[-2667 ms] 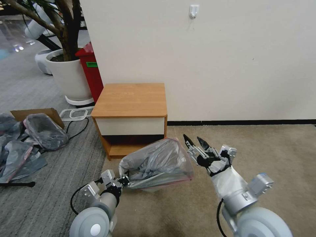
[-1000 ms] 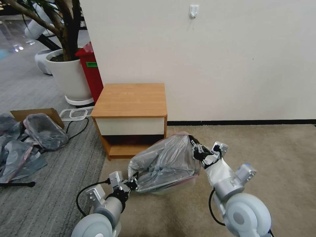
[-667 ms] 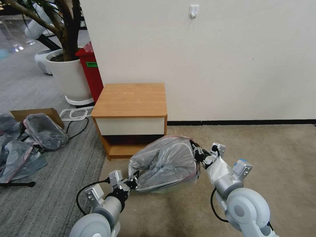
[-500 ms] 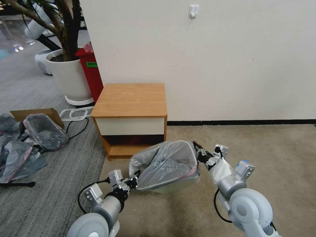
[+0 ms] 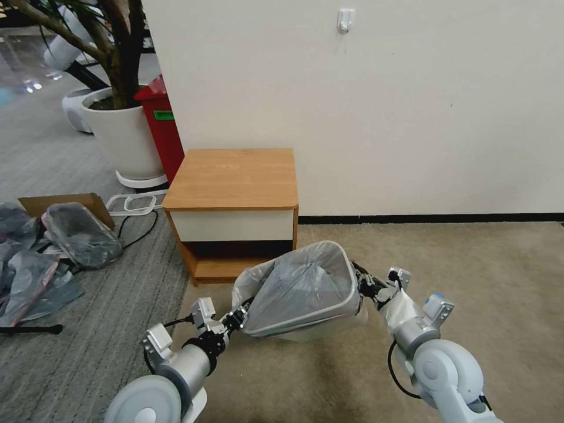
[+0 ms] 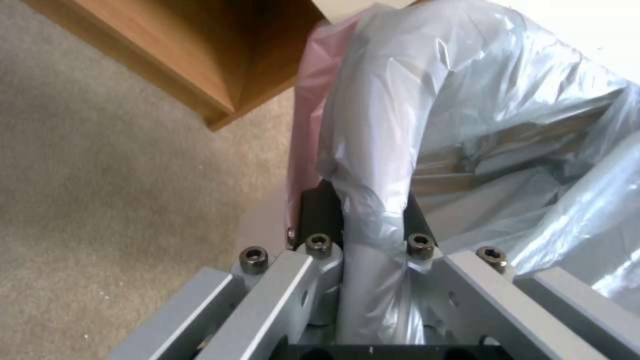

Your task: Pick up the garbage bag from the table and place it over the trash can.

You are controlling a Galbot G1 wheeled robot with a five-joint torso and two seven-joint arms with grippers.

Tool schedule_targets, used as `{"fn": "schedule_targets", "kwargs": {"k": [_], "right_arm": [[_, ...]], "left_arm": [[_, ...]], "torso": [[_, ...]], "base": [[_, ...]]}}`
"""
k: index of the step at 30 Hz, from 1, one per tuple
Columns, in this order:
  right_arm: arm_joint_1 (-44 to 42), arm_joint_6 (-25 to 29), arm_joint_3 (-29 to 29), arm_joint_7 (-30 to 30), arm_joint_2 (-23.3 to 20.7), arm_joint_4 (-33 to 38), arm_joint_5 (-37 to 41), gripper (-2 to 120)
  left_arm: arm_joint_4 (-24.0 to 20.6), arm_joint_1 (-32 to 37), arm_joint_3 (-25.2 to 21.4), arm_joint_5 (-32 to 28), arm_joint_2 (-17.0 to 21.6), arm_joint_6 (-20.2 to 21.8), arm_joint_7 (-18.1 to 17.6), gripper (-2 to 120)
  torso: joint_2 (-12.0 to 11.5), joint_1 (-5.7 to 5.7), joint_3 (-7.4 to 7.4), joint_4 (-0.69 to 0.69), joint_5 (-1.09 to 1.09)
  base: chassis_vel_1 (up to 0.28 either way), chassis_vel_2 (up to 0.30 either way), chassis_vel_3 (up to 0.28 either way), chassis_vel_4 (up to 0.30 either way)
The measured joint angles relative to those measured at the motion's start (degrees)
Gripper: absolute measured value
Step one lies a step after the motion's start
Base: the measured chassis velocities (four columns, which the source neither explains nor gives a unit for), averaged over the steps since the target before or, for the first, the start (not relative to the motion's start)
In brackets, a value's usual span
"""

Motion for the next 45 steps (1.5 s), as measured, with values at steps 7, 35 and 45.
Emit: {"fn": "schedule_targets", "kwargs": {"k": [7, 35, 45], "right_arm": [[-2.9, 0.4, 0.6, 0.2, 0.0, 4.7, 0.0, 10], [4.5, -5.9, -9.3, -10.3, -17.6, 27.9, -10.4, 67], [21.4, -7.4, -32.6, -16.3, -25.9, 18.8, -36.2, 30]], "left_arm": [[0.1, -0.5, 0.4, 3.1, 0.0, 0.2, 0.0, 4], [0.4, -3.0, 3.4, 26.3, 2.5, 1.9, -3.5, 3], [-1.3, -2.3, 8.2, 47.3, 3.3, 0.3, -0.8, 3]], "torso": [[0.0, 0.00, 0.00, 0.00, 0.00], [0.0, 0.00, 0.00, 0.00, 0.01], [0.0, 0.00, 0.00, 0.00, 0.00]], "base": [[0.000, 0.000, 0.000, 0.000], [0.000, 0.000, 0.000, 0.000], [0.000, 0.000, 0.000, 0.000]]}}
